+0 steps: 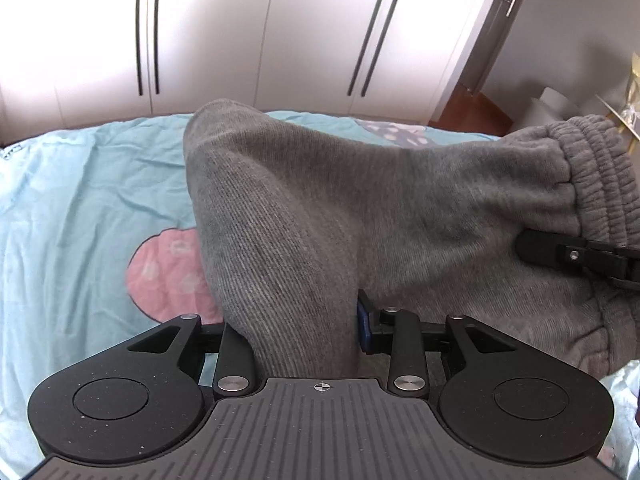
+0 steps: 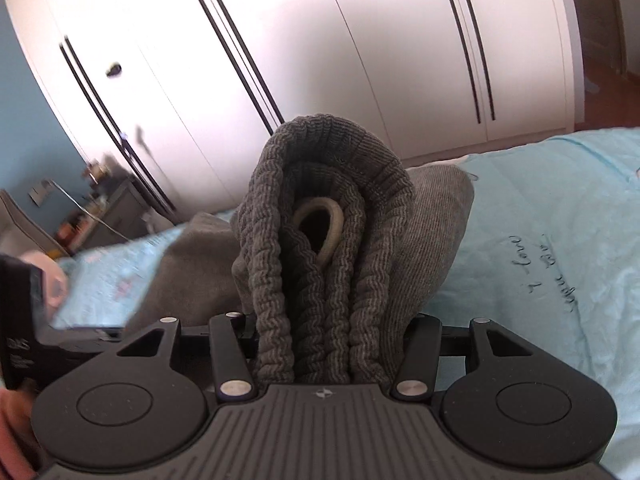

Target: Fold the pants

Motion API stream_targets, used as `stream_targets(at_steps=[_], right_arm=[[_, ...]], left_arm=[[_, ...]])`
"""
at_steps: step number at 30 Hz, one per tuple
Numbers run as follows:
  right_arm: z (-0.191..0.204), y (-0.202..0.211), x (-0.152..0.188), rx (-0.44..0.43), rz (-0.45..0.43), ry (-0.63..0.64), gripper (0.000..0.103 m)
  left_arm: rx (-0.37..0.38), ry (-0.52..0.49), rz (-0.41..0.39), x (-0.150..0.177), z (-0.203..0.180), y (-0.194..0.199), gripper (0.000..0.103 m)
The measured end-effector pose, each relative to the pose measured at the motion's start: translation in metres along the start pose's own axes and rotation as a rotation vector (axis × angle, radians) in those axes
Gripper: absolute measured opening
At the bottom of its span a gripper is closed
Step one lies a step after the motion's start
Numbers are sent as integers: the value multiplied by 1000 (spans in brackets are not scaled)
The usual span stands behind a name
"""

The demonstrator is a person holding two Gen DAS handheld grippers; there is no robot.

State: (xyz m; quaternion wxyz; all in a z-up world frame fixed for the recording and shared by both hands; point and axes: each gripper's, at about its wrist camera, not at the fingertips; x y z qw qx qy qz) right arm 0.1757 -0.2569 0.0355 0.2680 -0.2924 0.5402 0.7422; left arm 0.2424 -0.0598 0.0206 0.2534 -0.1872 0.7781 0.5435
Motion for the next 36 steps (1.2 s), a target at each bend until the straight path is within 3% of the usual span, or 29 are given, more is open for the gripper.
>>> stream_targets(at_steps=[5,7,8,9,10,12,16,17,19,20,22,24,26,29,32,36], right_arm=[[-1,-14,-1,25,34,73,52],[1,-20,1,49,52,104,54],[1,-23,1,65,64,110,57],[-2,-25,0,81,85,107,63],[-5,-25,0,104,103,86,67],[-12,-16,-1,176,89,40,94],[-16,33,0,335,-82,-24,97],[-16,46,4,296,-123,-64,97],[-9,64,16,119,-179,-137,97],[0,68,22,46,-204,-159,95],[16,75,38,-25,-249,-160,82],[25,72,50,-40,-249,-162,49],[26,63,61,-46,-210,-223,40],[20,44,81,1,-156,-244,36],[7,33,96,28,-137,-240,19],[5,44,101,-9,-153,-289,20]], left_arm=[[27,52,13,-3,14,-7,43],[10,53,8,1,21,-9,60],[-28,51,3,4,21,-8,82],[-86,41,-10,7,23,-6,93],[-142,24,-33,11,24,-1,94],[-200,0,-70,19,32,12,98],[-221,134,-116,36,52,44,97],[-209,170,-129,40,52,53,97],[-164,207,-140,48,51,65,97],[-149,217,-150,52,49,72,97],[-116,222,-178,59,45,84,97],[-87,228,-210,66,42,97,97],[-53,248,-232,73,39,107,97],[21,277,-229,83,39,107,97],[55,321,-231,85,40,106,96],[147,298,-337,78,31,113,95]])
Point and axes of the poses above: each gripper's, at about its wrist camera, not at the fingertips, and y roughly against the way its jaws point, z to its left, x to its underside, and after that the axes turned 6 degrees about y, right-handed
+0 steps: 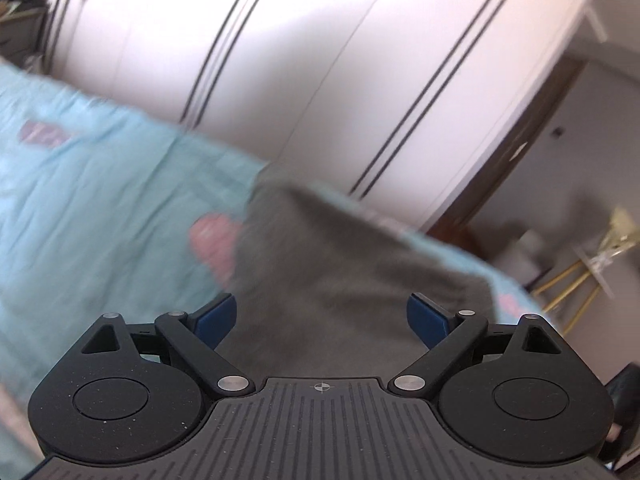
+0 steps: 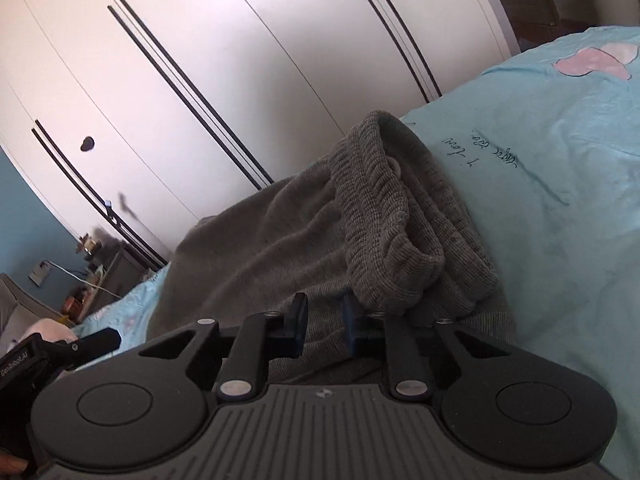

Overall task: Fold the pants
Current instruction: 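Lower the folded pants onto the bedspread and open both grippers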

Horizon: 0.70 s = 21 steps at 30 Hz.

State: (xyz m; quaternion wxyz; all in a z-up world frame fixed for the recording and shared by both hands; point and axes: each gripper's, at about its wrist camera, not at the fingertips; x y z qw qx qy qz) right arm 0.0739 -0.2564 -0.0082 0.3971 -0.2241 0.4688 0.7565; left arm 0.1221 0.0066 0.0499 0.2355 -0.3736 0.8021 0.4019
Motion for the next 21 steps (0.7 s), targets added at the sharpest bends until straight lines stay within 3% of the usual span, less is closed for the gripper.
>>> stream_targets(at_steps=[2,6,8,11,14,16,17,19,21], right_arm=[[-4,1,3,-14,-12,-13,20],[-12,2,9,-37,-22,-12,20],[-14,1,9,-46,-24,-8,20],[-18,0,8,-76,-26,-29,20],[-28,-3,8,-107,-18,-93,19],[-40,-3,8,-140,-19,-189,18],[-46,-3,8,-155,-19,-242,18],[-55,2,8,-168,-26,-327,18],[-55,11,9,-145,-41,-321,18]], left_arm=[[32,-39,-25,-3,-6,-8,96],[53,-37,42,-4,-2,-46,96],[-12,-81,65,0,1,-63,94],[-131,-167,111,11,11,-85,82],[-194,-306,76,26,8,-82,82],[-251,-344,41,31,-1,-72,85],[-296,-339,19,32,-3,-65,98],[-372,-273,-1,27,4,-56,99],[-414,-134,8,20,19,-45,99]])
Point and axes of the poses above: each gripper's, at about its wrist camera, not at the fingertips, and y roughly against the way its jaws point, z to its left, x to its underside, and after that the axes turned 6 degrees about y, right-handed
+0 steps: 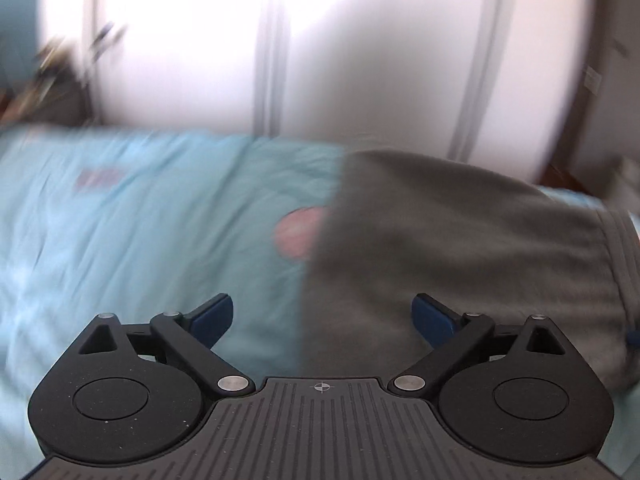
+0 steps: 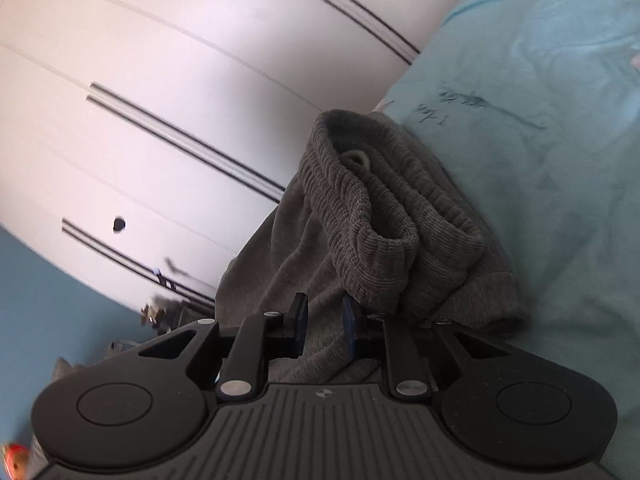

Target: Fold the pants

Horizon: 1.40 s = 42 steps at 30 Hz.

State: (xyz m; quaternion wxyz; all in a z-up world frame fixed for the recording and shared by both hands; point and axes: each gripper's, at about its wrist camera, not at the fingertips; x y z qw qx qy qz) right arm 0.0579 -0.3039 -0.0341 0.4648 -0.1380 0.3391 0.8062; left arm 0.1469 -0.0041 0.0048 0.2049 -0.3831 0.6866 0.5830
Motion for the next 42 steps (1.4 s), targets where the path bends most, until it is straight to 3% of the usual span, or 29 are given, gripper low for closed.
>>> stream_targets(at_steps=[2,3,4,5,6,10,12,18,22,25,28,31,34,38,42], right_arm=[[14,11,6,61,-14,89,19],[23,18,10,110,-15,132,31],[29,24,15,177,-7,164,53],[33,30,22,222,-7,190,91],[36,37,27,248,-7,209,95],[52,57,39,308,59,233,97],[65,62,47,367,80,273,98],[94,66,81,629,231,396,98],[103,69,89,598,329,407,98],[116,82,91,599,250,393,98],[134,94,87,530,178,391,98],[159,89,84,564,170,497,98],[181,82,86,571,145,626,98],[187,73,91,597,108,708,98],[174,59,91,677,130,694,98]], left_arm=[[-42,113,28,-1,14,11,99],[-43,138,42,1,17,18,99],[-33,142,57,5,18,26,99],[-21,128,76,9,16,34,100],[-13,102,99,15,12,40,100],[1,-74,188,39,-14,61,100],[4,-112,221,46,-19,69,100],[-2,-65,258,58,-9,104,100],[-13,-81,266,51,-12,123,100],[-17,-137,199,51,-20,149,100],[-22,-227,160,48,-33,167,100],[-24,-300,124,41,-44,184,100],[-103,-339,79,29,-53,192,101],[-37,-287,116,24,-44,184,101],[-82,-226,148,32,-36,160,101]])
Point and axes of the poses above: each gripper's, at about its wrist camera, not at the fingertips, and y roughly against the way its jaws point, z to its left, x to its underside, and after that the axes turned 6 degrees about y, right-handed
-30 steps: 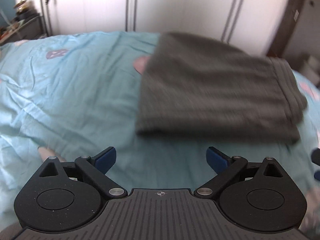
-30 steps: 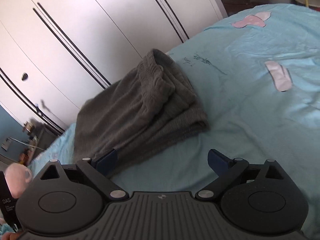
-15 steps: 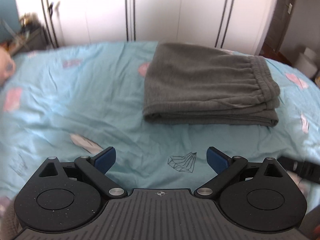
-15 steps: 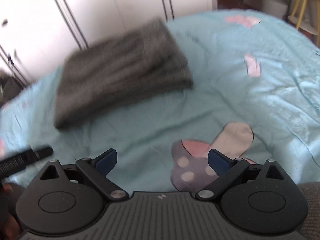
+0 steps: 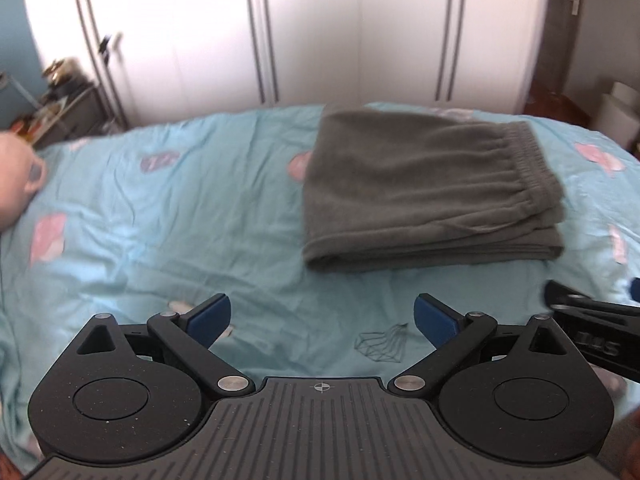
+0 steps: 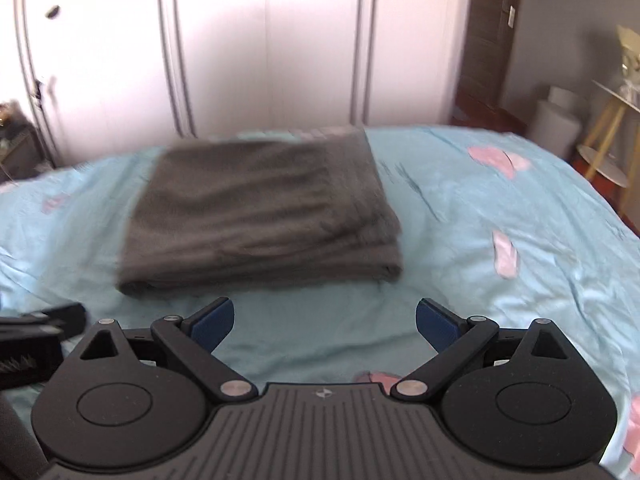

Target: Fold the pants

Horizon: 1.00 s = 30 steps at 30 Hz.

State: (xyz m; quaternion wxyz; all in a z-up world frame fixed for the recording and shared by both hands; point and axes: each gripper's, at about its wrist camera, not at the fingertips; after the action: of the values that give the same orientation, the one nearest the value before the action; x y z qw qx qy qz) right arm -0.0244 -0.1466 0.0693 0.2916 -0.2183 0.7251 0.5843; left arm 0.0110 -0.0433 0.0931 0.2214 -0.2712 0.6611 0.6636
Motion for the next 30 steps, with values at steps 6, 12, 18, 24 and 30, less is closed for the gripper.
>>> stream_targets(at_steps=[6,12,18,24,30], right_arm=[[-7,-9,4,6,-17,-7,98],[-5,-23,6,-12,-5,-5,98],[0,-37,5,-26,23,14,98],[-5,-43,6,-36,37,-7,98],[-7,-46,7,-46,43,-27,98]], left_arm=[[-2,-8,53,4,-2,-35,101],[-18,-4,86,6,-4,-59,101],[-28,1,120,8,-7,-73,101],[-34,-36,111,10,-13,-75,101],[-29,-49,112,10,-13,-76,101]])
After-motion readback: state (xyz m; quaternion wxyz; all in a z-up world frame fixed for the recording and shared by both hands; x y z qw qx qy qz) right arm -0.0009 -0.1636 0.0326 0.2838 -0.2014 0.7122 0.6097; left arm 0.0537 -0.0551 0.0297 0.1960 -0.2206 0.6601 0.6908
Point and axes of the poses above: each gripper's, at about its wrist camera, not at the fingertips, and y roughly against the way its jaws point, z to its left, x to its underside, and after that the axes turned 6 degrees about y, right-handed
